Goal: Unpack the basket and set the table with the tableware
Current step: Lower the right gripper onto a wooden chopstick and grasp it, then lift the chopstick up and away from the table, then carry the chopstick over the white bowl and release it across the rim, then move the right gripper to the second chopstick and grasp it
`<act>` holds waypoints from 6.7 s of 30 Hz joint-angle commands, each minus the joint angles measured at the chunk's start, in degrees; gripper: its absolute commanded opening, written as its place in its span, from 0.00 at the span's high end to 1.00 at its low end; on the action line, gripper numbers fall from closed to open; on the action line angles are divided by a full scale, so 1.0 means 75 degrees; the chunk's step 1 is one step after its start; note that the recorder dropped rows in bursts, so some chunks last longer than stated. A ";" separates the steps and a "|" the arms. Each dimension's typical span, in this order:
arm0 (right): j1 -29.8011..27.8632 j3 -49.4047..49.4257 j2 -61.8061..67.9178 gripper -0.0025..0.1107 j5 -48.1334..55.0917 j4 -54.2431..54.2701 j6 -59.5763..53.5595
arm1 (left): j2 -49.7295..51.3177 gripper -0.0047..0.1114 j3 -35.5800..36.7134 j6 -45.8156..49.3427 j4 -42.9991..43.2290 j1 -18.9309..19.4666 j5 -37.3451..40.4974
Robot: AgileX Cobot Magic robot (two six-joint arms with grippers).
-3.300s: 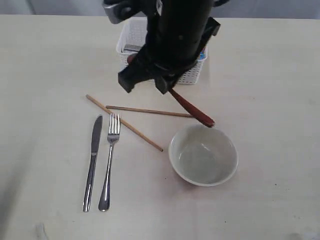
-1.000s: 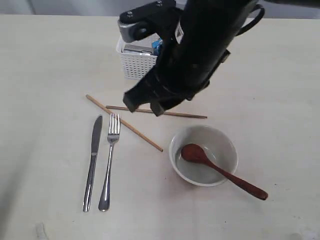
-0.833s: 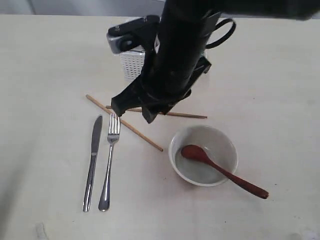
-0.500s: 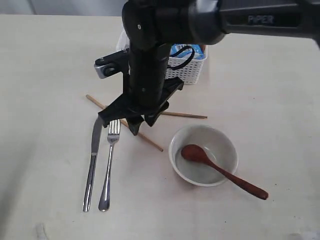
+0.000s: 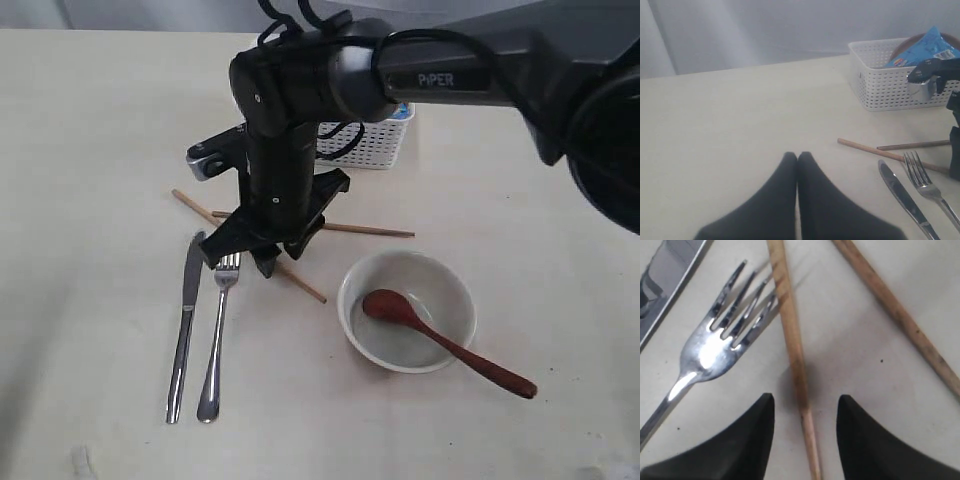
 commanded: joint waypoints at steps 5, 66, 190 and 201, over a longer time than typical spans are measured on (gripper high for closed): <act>-0.0013 -0.0064 0.0317 0.63 -0.0229 -0.0200 0.0032 | -0.0027 0.96 0.0016 -0.0033 0.0044 -0.0042 -0.0085; 0.1576 0.1783 -0.3997 0.98 0.1861 -0.3256 -0.8224 | -0.0027 0.96 0.0016 -0.0033 -0.0033 -0.0042 -0.0085; -0.1192 -0.1089 0.0519 0.60 0.0166 -0.0502 -0.3532 | -0.0027 0.96 0.0016 -0.0033 -0.0017 -0.0042 -0.0085; -0.1160 -0.1089 0.0850 0.77 0.0193 -0.0609 -0.3710 | -0.0027 0.96 0.0016 -0.0033 0.0065 -0.0042 -0.0085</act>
